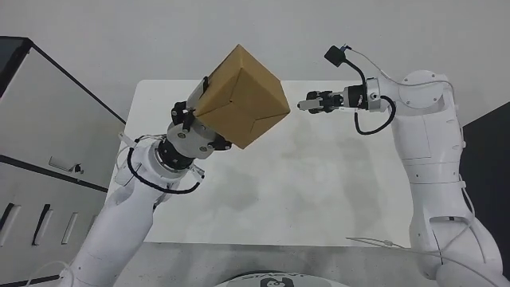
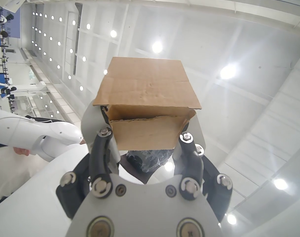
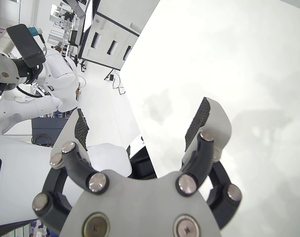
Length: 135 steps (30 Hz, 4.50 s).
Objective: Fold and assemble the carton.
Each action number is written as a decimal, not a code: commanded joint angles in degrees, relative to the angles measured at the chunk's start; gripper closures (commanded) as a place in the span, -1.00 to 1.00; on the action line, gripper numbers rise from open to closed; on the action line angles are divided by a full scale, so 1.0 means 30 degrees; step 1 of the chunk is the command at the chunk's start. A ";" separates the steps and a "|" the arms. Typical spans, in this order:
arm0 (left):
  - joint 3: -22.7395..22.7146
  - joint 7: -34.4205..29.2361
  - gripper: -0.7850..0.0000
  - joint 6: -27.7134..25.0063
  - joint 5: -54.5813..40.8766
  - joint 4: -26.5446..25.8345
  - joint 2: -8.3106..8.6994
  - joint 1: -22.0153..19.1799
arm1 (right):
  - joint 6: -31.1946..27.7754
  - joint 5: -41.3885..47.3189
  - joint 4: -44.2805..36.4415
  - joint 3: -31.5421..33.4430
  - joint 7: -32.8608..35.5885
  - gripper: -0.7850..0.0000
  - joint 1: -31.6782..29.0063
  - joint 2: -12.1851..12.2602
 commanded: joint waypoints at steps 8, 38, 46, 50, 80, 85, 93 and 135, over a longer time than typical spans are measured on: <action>-0.1059 0.4382 1.00 0.2225 0.1116 -0.2604 0.0084 0.0507 | 0.0000 0.0000 0.0000 0.0000 0.0000 -1.00 0.0000 0.0000; -0.1457 1.0900 1.00 0.3349 -0.5956 -0.4657 -0.0394 0.1586 | 0.0000 0.0000 0.0000 0.0000 0.0000 -1.00 0.0000 0.0000; -0.1498 1.1145 1.00 0.3512 -0.8338 -0.4442 -0.0565 0.1674 | 0.0000 0.0000 0.0000 0.0000 0.0000 -1.00 0.0000 0.0000; -0.1534 1.1209 1.00 0.3641 -0.9002 -0.4311 -0.0630 0.1618 | 0.0000 0.0000 0.0000 0.0000 0.0000 -1.00 0.0000 0.0000; -0.2312 0.9144 1.00 0.6337 0.5033 -0.5160 -0.0208 0.0643 | 0.0000 0.0000 0.0000 0.0000 0.0000 -1.00 0.0000 0.0000; -0.2282 0.8893 1.00 0.6312 0.5390 -0.5160 -0.0204 0.0404 | 0.0000 0.0000 0.0000 0.0000 0.0000 -1.00 0.0000 0.0000; -0.2357 0.9350 1.00 1.0625 0.7517 -0.5160 -0.0015 -0.2411 | 0.0000 0.0000 0.0000 0.0000 0.0000 -1.00 0.0000 0.0000; 0.0706 0.8190 1.00 1.7099 1.6236 -0.5160 0.1322 -1.0241 | 0.0000 0.0000 0.0000 0.0000 0.0000 -1.00 0.0000 0.0000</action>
